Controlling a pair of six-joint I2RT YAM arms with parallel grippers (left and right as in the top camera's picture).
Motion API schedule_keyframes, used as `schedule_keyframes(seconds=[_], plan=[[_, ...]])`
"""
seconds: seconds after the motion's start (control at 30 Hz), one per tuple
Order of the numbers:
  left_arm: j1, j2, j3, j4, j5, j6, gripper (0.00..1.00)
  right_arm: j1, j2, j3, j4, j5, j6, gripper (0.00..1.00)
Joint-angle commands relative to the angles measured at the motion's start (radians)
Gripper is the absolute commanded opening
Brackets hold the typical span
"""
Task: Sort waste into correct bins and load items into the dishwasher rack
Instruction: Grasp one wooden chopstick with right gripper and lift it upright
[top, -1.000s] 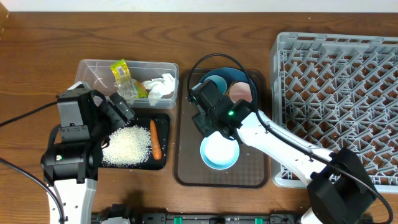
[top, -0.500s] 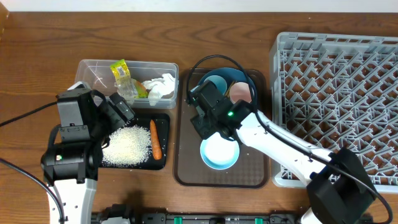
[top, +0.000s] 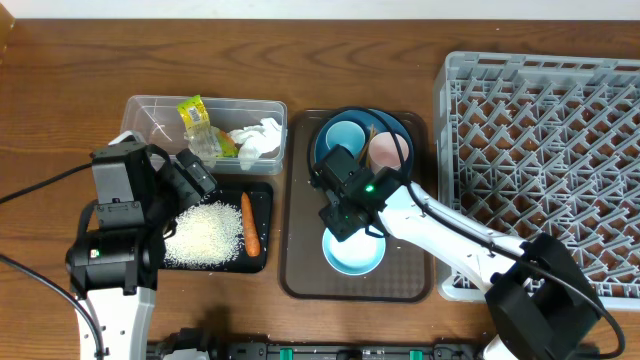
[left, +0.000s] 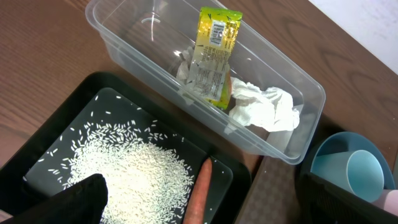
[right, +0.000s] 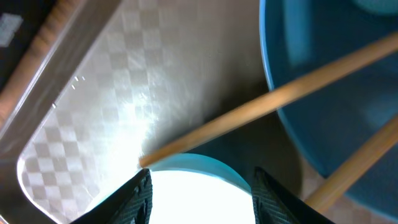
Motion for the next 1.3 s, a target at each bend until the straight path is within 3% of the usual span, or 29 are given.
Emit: schedule_keyframes(seconds=[0.0,0.47,0.63,0.83,1.1,1.13,1.27], plan=[[0.004,0.001,0.023,-0.002,-0.008,0.014,0.99,-0.005,-0.007,0.013,-0.017,0.003,0.010,0.52],[0.004,0.003,0.023,-0.002,-0.008,0.014,0.99,-0.121,-0.228,0.039,-0.071,0.003,0.060,0.55],[0.004,0.003,0.023,-0.002,-0.008,0.014,0.99,-0.215,-0.252,0.038,-0.105,0.002,0.057,0.80],[0.004,0.004,0.023,-0.002,-0.008,0.014,0.99,-0.288,-0.235,0.038,-0.108,-0.005,-0.019,0.99],[0.004,0.005,0.023,-0.002,-0.008,0.014,0.99,-0.301,-0.233,0.037,-0.156,-0.130,-0.013,0.99],[0.004,0.005,0.023,-0.002,-0.008,0.014,0.99,-0.299,-0.233,0.037,-0.168,-0.157,0.019,0.96],[0.004,0.006,0.023,-0.002,-0.008,0.014,0.99,-0.292,-0.233,0.021,-0.188,-0.187,0.223,0.67]])
